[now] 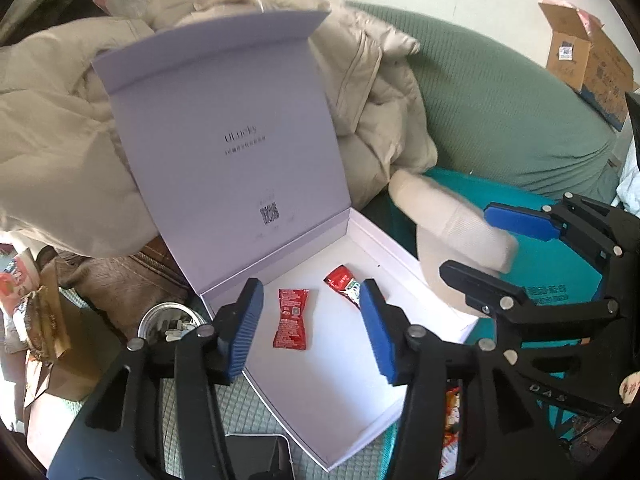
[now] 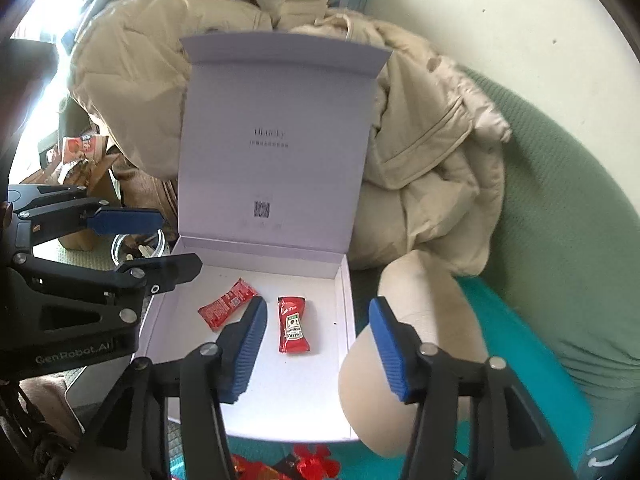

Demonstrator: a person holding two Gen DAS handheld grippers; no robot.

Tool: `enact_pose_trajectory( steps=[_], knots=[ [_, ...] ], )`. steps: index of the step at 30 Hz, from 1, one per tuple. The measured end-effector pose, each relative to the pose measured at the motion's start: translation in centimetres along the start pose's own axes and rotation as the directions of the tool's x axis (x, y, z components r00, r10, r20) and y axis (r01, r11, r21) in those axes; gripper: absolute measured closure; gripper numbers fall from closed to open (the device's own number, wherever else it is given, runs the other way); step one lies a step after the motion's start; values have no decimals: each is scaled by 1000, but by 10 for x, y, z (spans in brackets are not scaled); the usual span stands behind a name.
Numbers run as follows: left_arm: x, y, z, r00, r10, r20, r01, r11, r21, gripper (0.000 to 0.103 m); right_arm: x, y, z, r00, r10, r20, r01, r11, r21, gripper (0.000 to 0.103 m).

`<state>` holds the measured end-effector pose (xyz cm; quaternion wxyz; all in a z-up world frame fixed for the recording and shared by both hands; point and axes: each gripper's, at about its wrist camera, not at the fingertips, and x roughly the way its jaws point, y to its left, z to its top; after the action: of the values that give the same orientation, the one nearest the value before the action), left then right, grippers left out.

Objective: Organize objects
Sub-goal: 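Withdraw both tools from the box back toward the packet pile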

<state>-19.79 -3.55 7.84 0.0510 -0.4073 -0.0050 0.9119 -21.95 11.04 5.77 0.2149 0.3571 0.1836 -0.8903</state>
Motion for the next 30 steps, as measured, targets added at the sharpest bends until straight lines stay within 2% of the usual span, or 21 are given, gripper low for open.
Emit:
enact_pose_trajectory(
  steps=[16, 30],
  knots=[
    [-60, -28, -25, 998, -1, 61, 0, 1000, 14, 49, -76, 10, -25, 997, -46, 60, 44, 999, 30, 41],
    [-80, -52, -58, 999, -6, 48, 5, 1000, 25, 49, -103, 12, -63, 998, -42, 44, 38, 996, 75, 40]
  ],
)
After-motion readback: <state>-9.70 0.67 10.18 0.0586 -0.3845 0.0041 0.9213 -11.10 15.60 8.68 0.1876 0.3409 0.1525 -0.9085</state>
